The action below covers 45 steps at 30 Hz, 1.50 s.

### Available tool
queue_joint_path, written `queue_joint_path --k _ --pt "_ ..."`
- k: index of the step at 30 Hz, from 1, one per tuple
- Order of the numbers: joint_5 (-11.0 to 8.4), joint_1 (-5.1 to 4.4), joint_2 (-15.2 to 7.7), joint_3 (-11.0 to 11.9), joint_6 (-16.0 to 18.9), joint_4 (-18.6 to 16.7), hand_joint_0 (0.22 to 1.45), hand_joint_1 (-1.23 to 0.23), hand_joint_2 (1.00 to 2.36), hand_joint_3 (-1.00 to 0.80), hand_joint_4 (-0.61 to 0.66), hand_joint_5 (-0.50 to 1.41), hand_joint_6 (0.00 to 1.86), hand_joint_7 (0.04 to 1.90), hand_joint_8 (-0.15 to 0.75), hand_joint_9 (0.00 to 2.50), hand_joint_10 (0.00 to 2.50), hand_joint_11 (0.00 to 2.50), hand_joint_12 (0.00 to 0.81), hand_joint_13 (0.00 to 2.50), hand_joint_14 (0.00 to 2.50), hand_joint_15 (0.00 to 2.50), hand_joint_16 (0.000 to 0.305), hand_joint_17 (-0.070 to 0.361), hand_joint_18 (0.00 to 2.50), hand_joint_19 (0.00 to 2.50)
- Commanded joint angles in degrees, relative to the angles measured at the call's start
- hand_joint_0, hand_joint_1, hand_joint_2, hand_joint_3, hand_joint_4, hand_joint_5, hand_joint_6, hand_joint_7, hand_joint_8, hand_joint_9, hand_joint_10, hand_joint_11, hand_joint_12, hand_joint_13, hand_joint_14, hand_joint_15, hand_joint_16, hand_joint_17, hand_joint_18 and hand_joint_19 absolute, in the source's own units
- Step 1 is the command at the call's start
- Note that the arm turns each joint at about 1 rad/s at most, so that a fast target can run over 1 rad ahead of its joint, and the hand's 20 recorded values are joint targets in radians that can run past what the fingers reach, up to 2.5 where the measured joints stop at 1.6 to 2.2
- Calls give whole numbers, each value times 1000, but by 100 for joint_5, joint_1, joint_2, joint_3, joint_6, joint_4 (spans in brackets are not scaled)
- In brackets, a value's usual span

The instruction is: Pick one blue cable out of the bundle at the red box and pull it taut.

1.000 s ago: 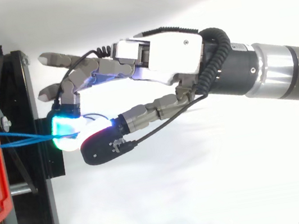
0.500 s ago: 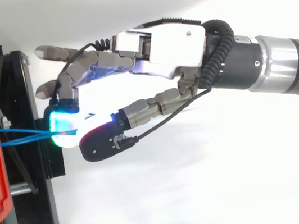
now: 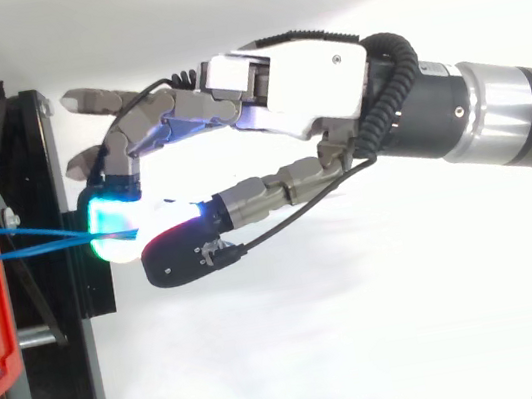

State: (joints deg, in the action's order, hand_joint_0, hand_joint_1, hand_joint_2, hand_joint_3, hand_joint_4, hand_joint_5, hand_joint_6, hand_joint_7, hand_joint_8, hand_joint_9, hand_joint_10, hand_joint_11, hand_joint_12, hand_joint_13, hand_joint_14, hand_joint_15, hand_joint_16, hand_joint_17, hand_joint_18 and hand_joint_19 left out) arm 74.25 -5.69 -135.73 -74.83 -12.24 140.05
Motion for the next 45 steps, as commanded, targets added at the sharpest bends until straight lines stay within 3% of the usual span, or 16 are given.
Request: queue_joint_path --k 1,6,8,9,13,21,31,40,45 --pt "11 7 29 -6 2 93 608 -780 1014 -14 93 -160 882 921 362 516 3 162 381 170 0 0 57 129 255 98" --pt "81 33 214 -6 20 752 607 -798 1017 16 52 -154 874 957 378 585 4 217 383 205 0 0 58 130 302 94" --pt "196 60 363 -6 37 1367 606 -799 1014 29 37 -151 874 964 386 617 5 244 384 222 0 0 58 132 333 94" --pt "196 60 363 -6 37 1367 606 -800 1014 31 33 -151 874 964 385 629 5 252 385 226 0 0 58 132 344 97" --pt "380 103 530 3 187 1956 608 -805 1013 42 11 -149 874 973 393 679 5 298 389 262 1 0 59 133 375 103" --pt "679 147 680 3 380 2264 622 -828 1013 52 -39 -149 877 993 390 708 6 325 382 292 0 1 58 131 418 113" --pt "688 174 785 3 433 2633 640 -844 1019 18 -62 -165 891 951 364 686 7 328 361 293 0 13 54 122 415 134" --pt "723 183 829 3 732 2870 652 -847 1024 -79 -16 -178 881 909 345 664 7 332 346 284 0 17 52 116 399 160" --pt "749 183 838 -6 828 2967 643 -839 1024 -92 0 -181 878 909 365 820 14 666 347 313 0 38 51 116 400 172"
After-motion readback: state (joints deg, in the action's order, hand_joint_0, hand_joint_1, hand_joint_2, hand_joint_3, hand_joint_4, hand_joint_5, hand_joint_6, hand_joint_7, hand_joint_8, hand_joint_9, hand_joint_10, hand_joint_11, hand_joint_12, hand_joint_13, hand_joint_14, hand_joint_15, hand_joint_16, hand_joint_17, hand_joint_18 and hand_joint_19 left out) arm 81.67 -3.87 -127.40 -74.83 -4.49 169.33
